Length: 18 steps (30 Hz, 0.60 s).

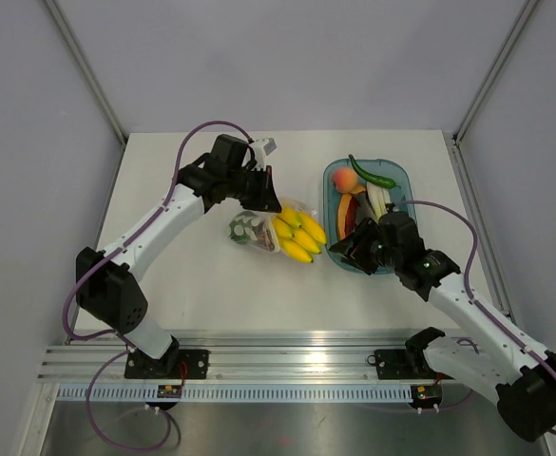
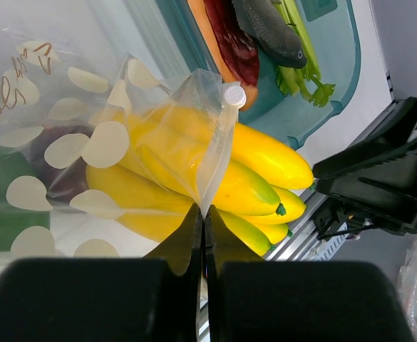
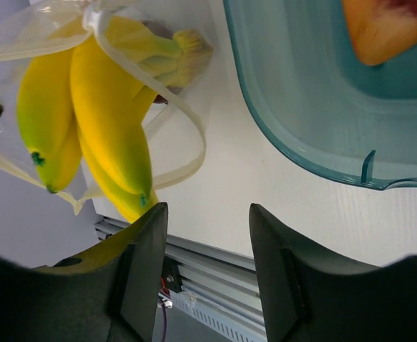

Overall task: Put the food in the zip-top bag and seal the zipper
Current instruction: Place the fake fruit in the zipper food storage bag.

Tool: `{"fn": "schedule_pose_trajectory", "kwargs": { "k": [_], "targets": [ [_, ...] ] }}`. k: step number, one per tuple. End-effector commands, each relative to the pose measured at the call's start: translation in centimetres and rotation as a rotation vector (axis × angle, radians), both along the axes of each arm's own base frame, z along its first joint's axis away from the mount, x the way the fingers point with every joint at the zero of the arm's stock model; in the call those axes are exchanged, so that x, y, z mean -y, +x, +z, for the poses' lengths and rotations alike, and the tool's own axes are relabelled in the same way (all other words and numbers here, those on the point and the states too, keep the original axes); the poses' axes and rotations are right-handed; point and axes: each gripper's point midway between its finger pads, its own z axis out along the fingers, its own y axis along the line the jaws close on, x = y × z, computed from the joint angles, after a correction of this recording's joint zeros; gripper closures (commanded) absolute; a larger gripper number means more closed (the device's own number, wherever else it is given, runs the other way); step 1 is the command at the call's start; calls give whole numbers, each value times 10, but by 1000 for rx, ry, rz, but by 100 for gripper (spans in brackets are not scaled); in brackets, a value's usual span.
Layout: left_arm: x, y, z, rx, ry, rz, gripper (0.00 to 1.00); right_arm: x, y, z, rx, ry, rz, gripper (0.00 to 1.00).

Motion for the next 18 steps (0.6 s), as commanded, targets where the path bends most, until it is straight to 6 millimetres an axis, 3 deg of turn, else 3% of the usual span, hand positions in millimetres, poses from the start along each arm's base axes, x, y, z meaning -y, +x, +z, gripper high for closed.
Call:
{"fn": "schedule_pose_trajectory", "kwargs": {
  "k": [1, 6, 18],
  "targets": [
    [4, 0, 36, 48, -95, 0, 100, -10, 11, -5, 13, 31, 0, 42],
    [6, -1, 39, 48, -104, -5, 100, -24, 23, -12, 14, 22, 49, 34],
    [6, -2, 43, 51, -110, -13, 100, -66, 46, -32, 22, 59, 90, 39]
  ]
}}
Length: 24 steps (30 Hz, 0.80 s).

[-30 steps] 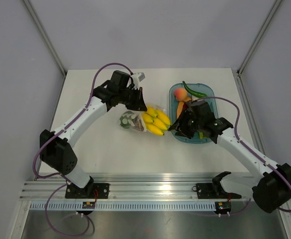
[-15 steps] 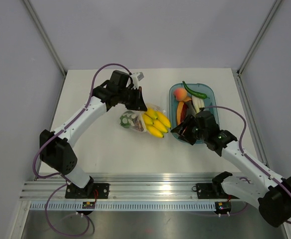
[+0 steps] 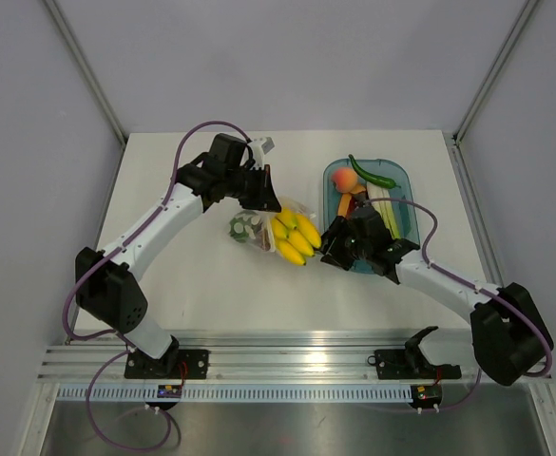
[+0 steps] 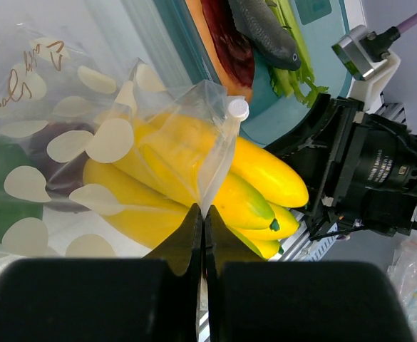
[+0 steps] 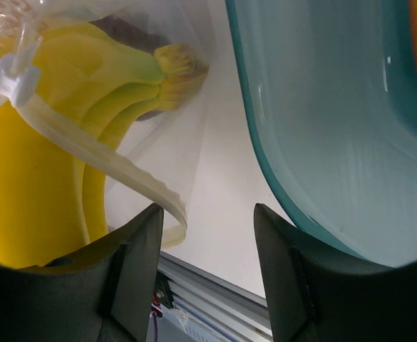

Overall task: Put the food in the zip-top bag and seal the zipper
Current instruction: Place the fake fruit in the zipper food storage bag, then adjust the zipper food storage bag at the center of the board.

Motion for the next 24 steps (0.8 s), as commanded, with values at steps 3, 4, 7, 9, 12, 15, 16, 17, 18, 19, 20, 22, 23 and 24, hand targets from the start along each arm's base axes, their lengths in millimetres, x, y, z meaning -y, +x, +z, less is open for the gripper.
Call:
{"fn": "schedule_pose_trajectory", "kwargs": {
  "k": [3, 4, 7, 9, 12, 15, 16, 17, 18, 19, 20, 22, 23, 24],
  "targets": [
    [6, -2, 41, 76, -91, -26, 100, -38, 26, 28, 128, 96, 22, 43],
    [6, -1, 41, 76, -89, -24, 100, -43, 30, 33, 149, 108, 26, 44],
    [5, -2, 41, 77, -89, -26, 100, -53, 34, 28, 161, 91, 23, 50],
    [5, -3, 41, 76, -90, -26, 100, -55, 38, 21, 160, 81, 8, 58],
    [3, -3, 43, 80, -91, -24, 100, -57, 40, 22, 175, 77, 2, 62],
    [0, -1, 43, 79, -91, -17, 100, -57, 39, 20, 179, 48, 3, 54],
    [0, -1, 43, 80, -92, -13, 100, -57, 37, 18, 177, 36, 5, 53],
    [0, 0, 44, 82, -93, -11, 100, -58, 35, 17, 181, 22, 6, 52],
    [-1, 1, 45, 79, -94, 0, 100, -59, 31, 15, 178, 14, 18, 52],
    [-2, 2, 45, 80, -93, 10, 100, -58, 31, 17, 196, 8, 5, 52],
    [-3, 3, 46, 83, -91, 22, 100, -59, 28, 16, 201, 5, 5, 53],
    [-7, 5, 47, 80, -96, 51, 100, -57, 24, 14, 208, 8, -2, 53],
    [-8, 6, 49, 83, -104, 60, 100, -55, 25, 16, 217, 11, -15, 53],
    [-10, 8, 49, 74, -112, 77, 100, -51, 22, 11, 210, 9, -25, 53]
  ]
}}
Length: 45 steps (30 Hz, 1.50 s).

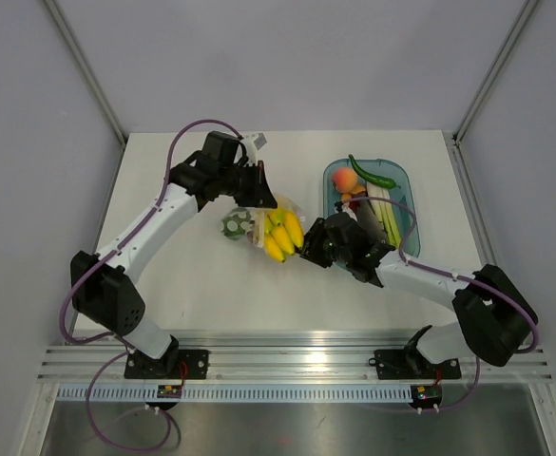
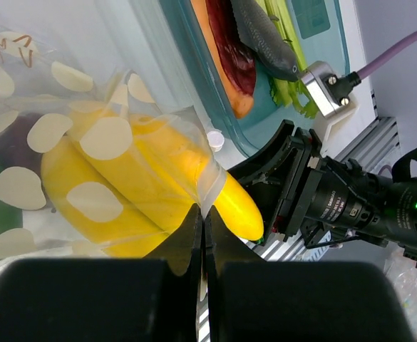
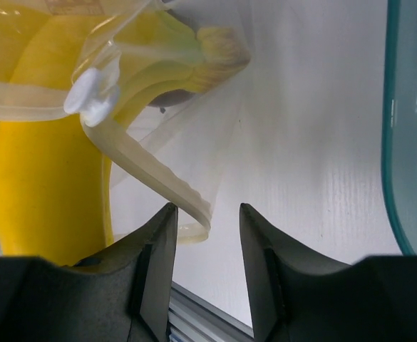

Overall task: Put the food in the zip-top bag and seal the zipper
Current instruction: Adjust the zipper food storage bag at the center of the board.

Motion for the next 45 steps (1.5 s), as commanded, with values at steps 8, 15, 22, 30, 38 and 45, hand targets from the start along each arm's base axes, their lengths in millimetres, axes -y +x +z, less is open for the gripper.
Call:
{"fn": "schedule_pose_trajectory", "kwargs": {
  "k": [8, 15, 22, 30, 38, 45],
  "targets": [
    [-4, 2, 49, 60, -150, 61, 100, 21, 8, 18, 120, 54, -140, 53],
    [-5, -1, 49, 52, -160, 58, 100, 27, 16, 26, 121, 10, -185, 99],
    [-26, 6, 58, 87, -135, 104, 100, 33, 34, 159, 359, -37, -151, 100],
    [-35, 12, 42, 69, -114, 134, 100, 23, 35, 106, 239, -175, -60, 100],
    [-32, 4, 29, 18, -74, 73, 100, 9, 45, 106, 203, -208, 0, 100],
    [-38, -6, 72, 130, -110, 77, 100, -1, 40, 187, 361, -75, 46, 100]
  ]
}}
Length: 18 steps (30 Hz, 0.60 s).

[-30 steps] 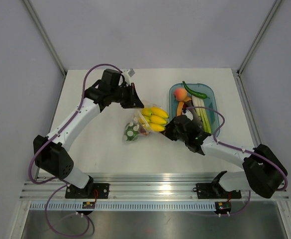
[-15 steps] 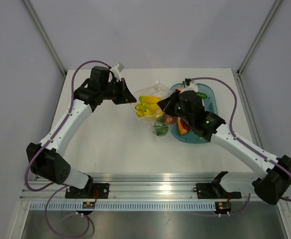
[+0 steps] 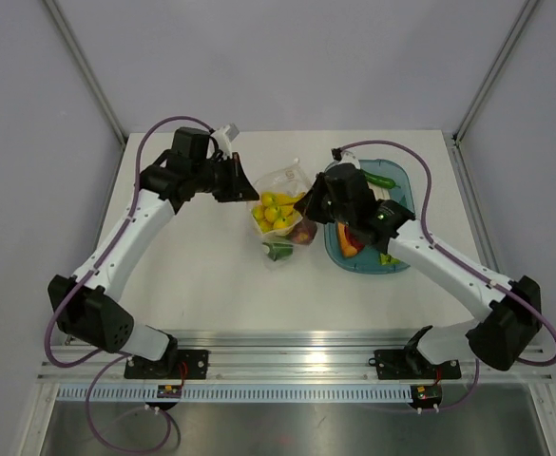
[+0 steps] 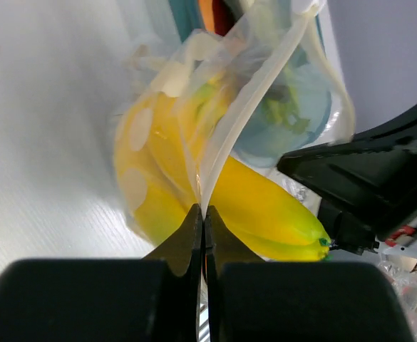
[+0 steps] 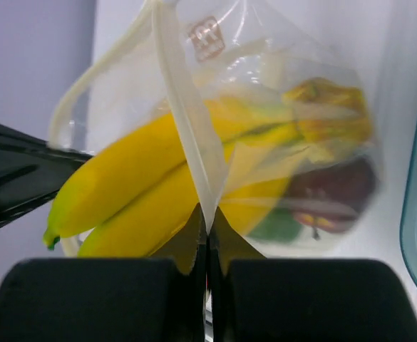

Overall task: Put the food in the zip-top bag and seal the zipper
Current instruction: Adjust the zipper food storage bag at the center of the board.

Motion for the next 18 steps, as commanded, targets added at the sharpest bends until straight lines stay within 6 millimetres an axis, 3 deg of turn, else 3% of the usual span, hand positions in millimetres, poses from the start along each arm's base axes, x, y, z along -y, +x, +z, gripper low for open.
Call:
{"fn": "schedule_pose_trajectory", "kwargs": {
  "k": [1, 3, 5, 6, 8, 10, 11, 12, 14, 15, 18],
  "targets": [
    [3, -3, 25, 105, -49, -24, 100, -2, 3, 47, 114, 71, 24, 100],
    [6, 0, -6, 33, -33, -16, 100, -2, 2, 8, 46, 30, 17, 100],
    [10, 1, -52, -62, 11, -22, 100, 0, -1, -49, -58, -45, 10, 100],
    [11, 0, -62, -89, 15, -30, 100, 1, -3, -73, -108, -83, 7, 100],
    [13, 0, -75, -127, 28, -41, 100, 3, -5, -86, -145, -108, 6, 100],
    [14, -2, -62, -116, 21, -55, 100, 1, -4, -67, -109, -80, 11, 100],
    [15, 0, -33, -48, -2, -56, 100, 0, -1, -49, -78, -58, 8, 100],
    [16, -1, -16, -15, -17, -60, 100, 1, 0, -33, -48, -46, 6, 100],
    [16, -9, 20, 42, -55, -76, 100, 4, 3, 17, 47, -4, 3, 100],
    [15, -15, 51, 106, -87, -80, 100, 8, 0, 34, 78, 6, 1, 100],
    [11, -23, 83, 185, -121, -77, 100, 13, -5, 67, 139, 46, -1, 100]
  ]
}}
